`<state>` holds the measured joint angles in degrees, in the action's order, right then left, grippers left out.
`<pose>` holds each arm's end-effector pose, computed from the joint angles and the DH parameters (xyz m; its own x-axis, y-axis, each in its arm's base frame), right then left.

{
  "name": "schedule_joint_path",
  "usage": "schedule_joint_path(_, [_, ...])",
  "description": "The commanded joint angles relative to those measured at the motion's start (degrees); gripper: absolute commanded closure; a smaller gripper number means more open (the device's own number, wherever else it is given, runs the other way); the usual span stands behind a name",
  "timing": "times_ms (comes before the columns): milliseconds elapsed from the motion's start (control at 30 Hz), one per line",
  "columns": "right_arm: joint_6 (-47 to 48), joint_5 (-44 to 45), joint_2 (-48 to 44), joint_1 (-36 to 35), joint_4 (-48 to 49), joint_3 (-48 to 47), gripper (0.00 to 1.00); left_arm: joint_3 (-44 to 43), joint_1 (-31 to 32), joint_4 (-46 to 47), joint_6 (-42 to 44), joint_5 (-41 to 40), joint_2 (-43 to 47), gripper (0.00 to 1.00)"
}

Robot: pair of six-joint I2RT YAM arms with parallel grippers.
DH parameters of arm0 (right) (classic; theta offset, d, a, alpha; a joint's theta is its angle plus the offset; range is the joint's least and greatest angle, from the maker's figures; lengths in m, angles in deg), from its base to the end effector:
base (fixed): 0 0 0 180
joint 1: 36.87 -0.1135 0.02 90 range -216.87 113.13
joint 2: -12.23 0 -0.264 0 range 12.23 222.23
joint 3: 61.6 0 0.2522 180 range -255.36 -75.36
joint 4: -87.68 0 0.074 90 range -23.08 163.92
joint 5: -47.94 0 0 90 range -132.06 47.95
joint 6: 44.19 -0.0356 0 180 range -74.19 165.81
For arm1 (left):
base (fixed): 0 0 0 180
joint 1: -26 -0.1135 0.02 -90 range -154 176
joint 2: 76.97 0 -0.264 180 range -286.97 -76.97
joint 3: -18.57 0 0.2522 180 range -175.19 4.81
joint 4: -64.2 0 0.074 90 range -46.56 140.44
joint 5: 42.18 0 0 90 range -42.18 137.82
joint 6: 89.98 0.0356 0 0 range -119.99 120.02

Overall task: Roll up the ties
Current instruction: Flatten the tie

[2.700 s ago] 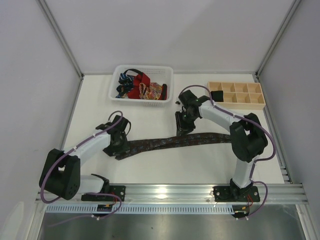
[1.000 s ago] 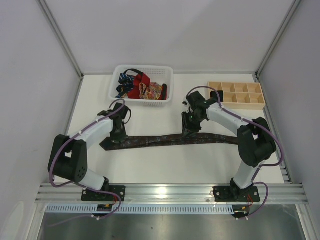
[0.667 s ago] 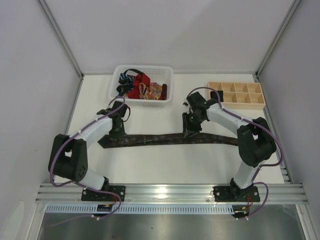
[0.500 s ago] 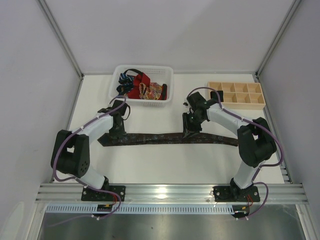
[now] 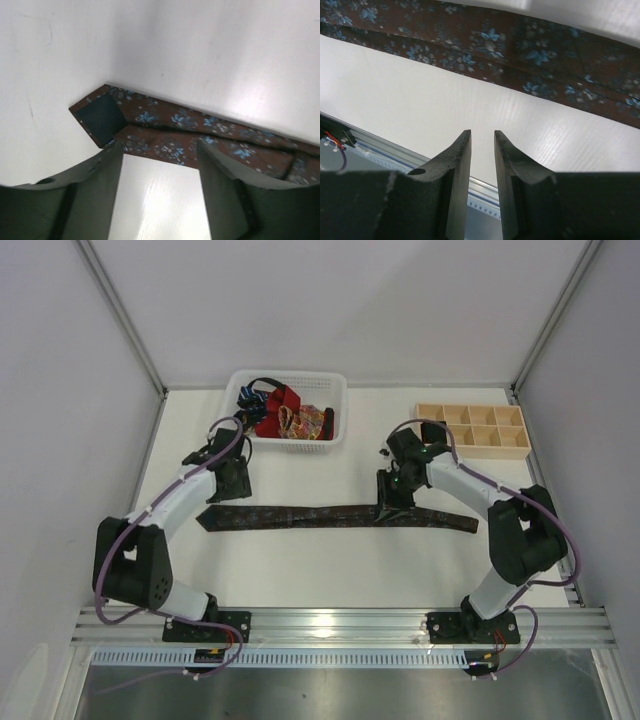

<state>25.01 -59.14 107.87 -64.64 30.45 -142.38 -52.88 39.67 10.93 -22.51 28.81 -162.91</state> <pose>0.2809 0.1597 0.2087 -0.9736 -0.1290 -0.1882 -0.1921 0.9088 0.3705 0.2809 -0.0564 0.2141 -0.8705 -0.1611 -0.4651 -0.2489 0.9593 0.1335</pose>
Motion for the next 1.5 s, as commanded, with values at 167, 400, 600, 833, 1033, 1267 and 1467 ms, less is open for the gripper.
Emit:
schedule_joint_path(167, [1.2, 1.87, -6.59, 11.15, -4.35, 2.94, 0.72, 4.69, -0.4, 5.84, -4.01, 17.23, 3.14, 0.77])
schedule_joint_path(400, [-0.65, 3.99, -8.45, 20.46, -5.31, 8.22, 0.75, 4.0, -0.4, 6.73, -4.9, 20.94, -3.71, 0.78])
schedule_joint_path(600, [-1.0, 10.39, -10.81, 26.79, -5.76, 10.6, 0.75, 3.11, -1.01, 5.59, -3.41, 19.09, -7.31, 0.77])
schedule_joint_path(833, [-0.82, 17.08, -8.89, 34.88, -4.27, 11.91, 0.75, 2.93, -3.12, 4.53, -1.38, 19.09, -11.45, 0.79])
schedule_joint_path(1033, [-0.74, 21.65, -1.97, 38.58, 1.53, 10.16, 0.74, 3.2, -4.96, 4.53, 0.64, 17.07, -12.94, 0.8])
schedule_joint_path(1267, [-1.17, 22.45, 0.79, 39.37, -0.74, 4.54, 0.71, 3.9, -7.52, 4.53, 2.83, 17.16, -11.64, 0.83])
schedule_joint_path(1467, [-11.43, 14.81, -9.93, 34.64, -3.64, 5.41, 0.52, 4.6, -7.17, 3.47, 2.14, 21.55, -2.85, 0.69])
